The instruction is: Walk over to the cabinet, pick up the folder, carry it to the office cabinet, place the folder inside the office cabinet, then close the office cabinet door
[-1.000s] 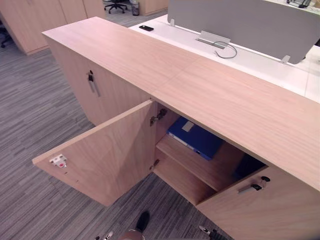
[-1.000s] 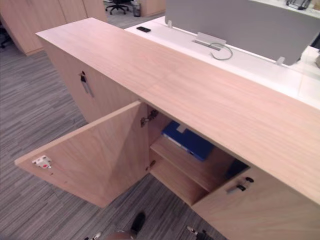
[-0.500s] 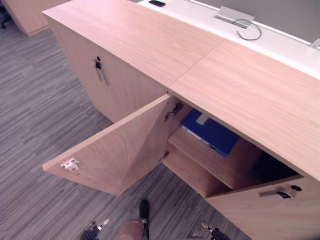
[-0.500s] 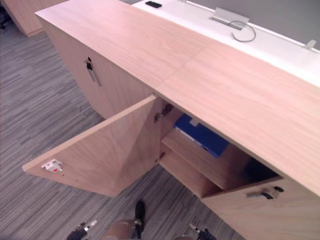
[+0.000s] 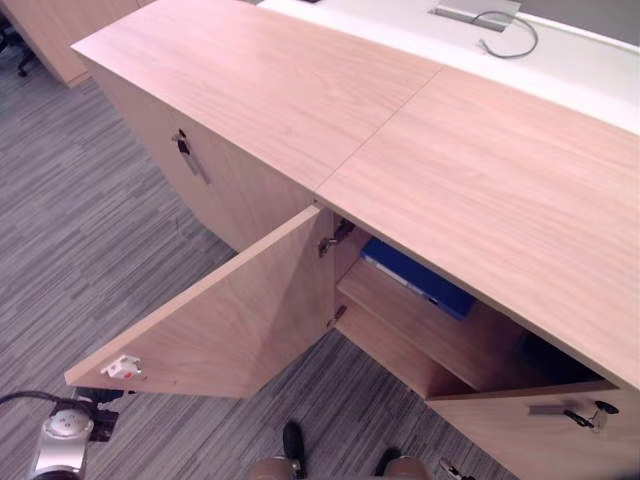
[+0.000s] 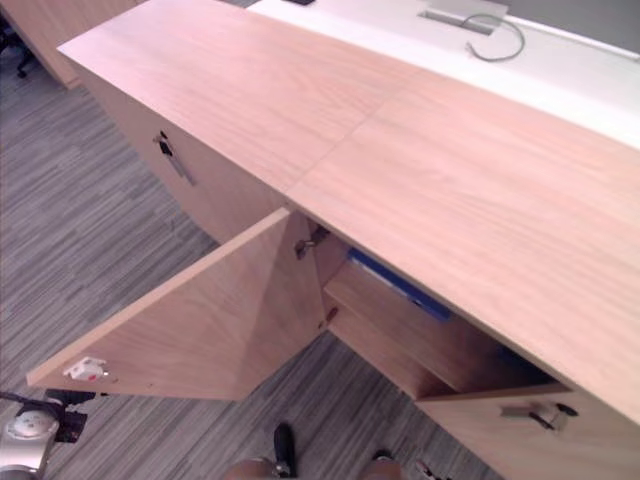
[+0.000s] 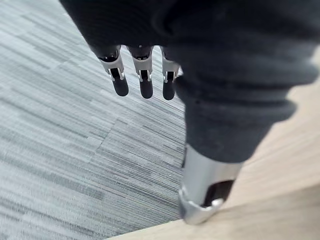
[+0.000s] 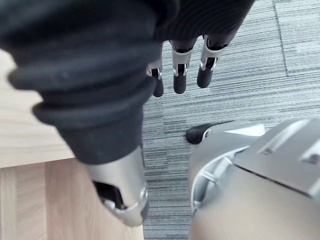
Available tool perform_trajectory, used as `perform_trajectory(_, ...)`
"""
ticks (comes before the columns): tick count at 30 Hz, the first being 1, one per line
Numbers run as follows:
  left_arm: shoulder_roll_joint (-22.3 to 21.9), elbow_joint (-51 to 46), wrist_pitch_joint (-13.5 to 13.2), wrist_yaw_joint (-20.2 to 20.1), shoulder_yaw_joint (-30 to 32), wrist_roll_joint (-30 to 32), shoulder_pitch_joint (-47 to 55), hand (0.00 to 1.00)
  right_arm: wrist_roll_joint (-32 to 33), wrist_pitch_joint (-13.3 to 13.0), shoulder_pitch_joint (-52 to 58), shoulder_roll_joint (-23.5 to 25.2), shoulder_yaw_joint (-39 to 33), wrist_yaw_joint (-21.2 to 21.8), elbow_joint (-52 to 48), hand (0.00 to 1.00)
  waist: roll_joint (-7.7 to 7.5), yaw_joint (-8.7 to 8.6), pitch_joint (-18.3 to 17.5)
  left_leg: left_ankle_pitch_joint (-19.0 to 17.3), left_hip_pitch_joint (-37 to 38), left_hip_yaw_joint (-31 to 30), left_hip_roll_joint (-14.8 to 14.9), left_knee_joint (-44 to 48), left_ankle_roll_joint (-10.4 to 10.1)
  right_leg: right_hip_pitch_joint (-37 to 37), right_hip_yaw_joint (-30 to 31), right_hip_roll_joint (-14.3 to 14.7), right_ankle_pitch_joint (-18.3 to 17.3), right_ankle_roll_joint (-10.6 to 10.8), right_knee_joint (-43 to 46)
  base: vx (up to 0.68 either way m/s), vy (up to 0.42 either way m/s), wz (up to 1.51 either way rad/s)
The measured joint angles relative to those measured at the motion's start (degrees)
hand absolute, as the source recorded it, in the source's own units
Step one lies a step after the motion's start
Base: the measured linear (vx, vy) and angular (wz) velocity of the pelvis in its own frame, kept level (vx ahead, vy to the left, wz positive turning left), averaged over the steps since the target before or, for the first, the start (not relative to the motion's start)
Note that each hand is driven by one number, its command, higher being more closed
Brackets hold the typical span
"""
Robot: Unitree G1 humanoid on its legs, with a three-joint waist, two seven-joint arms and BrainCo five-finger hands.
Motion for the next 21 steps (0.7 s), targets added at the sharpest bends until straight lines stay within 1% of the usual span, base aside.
perform_trajectory(1, 0.1, -1.9, 0.2, 0.1, -0.6, 0.6, -0.1, 0.0, 0.0, 0.0, 0.1, 0.3, -0.4, 0.0, -0.1, 0.0, -0.08, 0.07, 0.0, 0.0, 1.1, 0.2, 0.0, -0.3, 0.0, 0.4, 0.4, -0.2, 0.2, -0.4, 0.6, 0.04, 0.061, -0.13)
perform_trajectory(2, 0.1, -4.9, 0.2, 0.1, -1.5, 0.6, -0.3, 0.0, 0.0, 0.2, 0.1, 1.2, -1.6, 0.3, -0.1, 0.0, -0.21, 0.49, 0.1, 0.0, 2.4, 0.8, -0.1, -0.8, -0.1, 0.7, 1.1, -0.4, 0.5, -0.7, 1.3, 0.01, 0.062, -0.11)
perform_trajectory(5, 0.2, -6.9, 0.4, 0.3, -1.6, 0.5, -0.3, 0.0, 0.1, 0.4, 0.6, 2.9, -2.0, 1.1, -0.6, 0.0, -0.38, 0.76, 0.0, -0.1, 3.1, 1.2, -0.3, -0.9, -0.1, 1.0, 1.3, -0.6, 0.9, -1.2, 1.3, -0.02, 0.045, -0.06)
perform_trajectory(9, -0.2, -9.5, 0.9, 0.5, -4.0, 0.6, 0.1, 0.0, -0.1, 0.7, 2.2, 3.4, -4.0, 1.7, -1.1, 0.0, -0.48, 1.48, 0.0, 0.1, 3.6, 1.4, -0.6, -1.0, 0.1, 1.2, 2.3, -0.8, 0.9, -1.2, 1.2, -0.07, 0.018, -0.06)
perform_trajectory(10, -0.7, -10.0, 0.9, 0.7, -4.4, 0.7, 0.4, 0.0, -0.1, 0.9, 2.4, 3.4, -4.0, 1.7, -1.1, 0.0, -0.48, 1.56, 0.0, 0.2, 3.7, 1.5, -0.7, -1.0, 0.3, 1.1, 2.6, -0.8, 0.9, -1.2, 1.2, -0.08, 0.001, -0.07)
perform_trajectory(13, -2.9, -13.0, 1.0, 2.0, -6.0, 1.9, 1.6, 0.0, -0.1, 1.3, 3.1, 3.4, -4.0, 1.8, -1.3, 0.0, -0.48, 1.87, -0.3, 2.5, 4.4, 1.7, -1.4, -4.0, 0.8, 1.2, 2.7, -0.7, 0.8, -1.1, -0.4, -0.1, 0.005, -0.04)
perform_trajectory(14, -3.2, -13.2, 1.0, 2.1, -6.5, 2.0, 1.7, 0.0, -0.1, 1.5, 3.1, 3.4, -4.0, 1.8, -1.4, 0.0, -0.51, 1.95, -0.3, 2.7, 4.3, 1.7, -1.5, -4.0, 0.9, 1.2, 2.7, -0.7, 0.8, -1.0, -0.8, -0.12, 0.008, -0.05)
perform_trajectory(16, -5.0, -13.9, 1.0, 2.2, -8.7, 2.1, 2.9, 0.0, -0.3, 1.5, 3.2, 3.4, -3.9, 1.9, -1.9, 0.0, -0.44, 1.89, -0.4, 3.0, 4.3, 2.0, -2.3, -4.3, 1.1, 1.4, 2.7, -1.3, 0.2, -0.1, -1.8, -0.13, 0.01, -0.07)
perform_trajectory(17, -5.5, -14.2, 1.0, 2.2, -9.2, 2.1, 3.4, 0.0, -0.4, 1.5, 3.2, 3.4, -3.8, 2.0, -1.9, 0.0, -0.54, 1.84, -0.3, 3.2, 4.3, 2.0, -2.3, -4.3, 1.1, 1.4, 2.7, -1.4, 0.2, -0.1, -1.8, -0.13, 0.014, -0.01)
perform_trajectory(21, -10.3, -14.5, 1.0, 1.9, -13.7, 2.1, 5.4, 0.0, -1.3, 1.5, 3.4, 3.3, -3.1, 2.0, -2.1, 0.0, -0.91, 1.83, -0.6, 3.9, 4.1, 1.9, -2.4, -4.3, 1.8, 1.4, 2.7, -1.3, 0.1, 0.3, -2.2, -0.11, 0.005, 0.04)
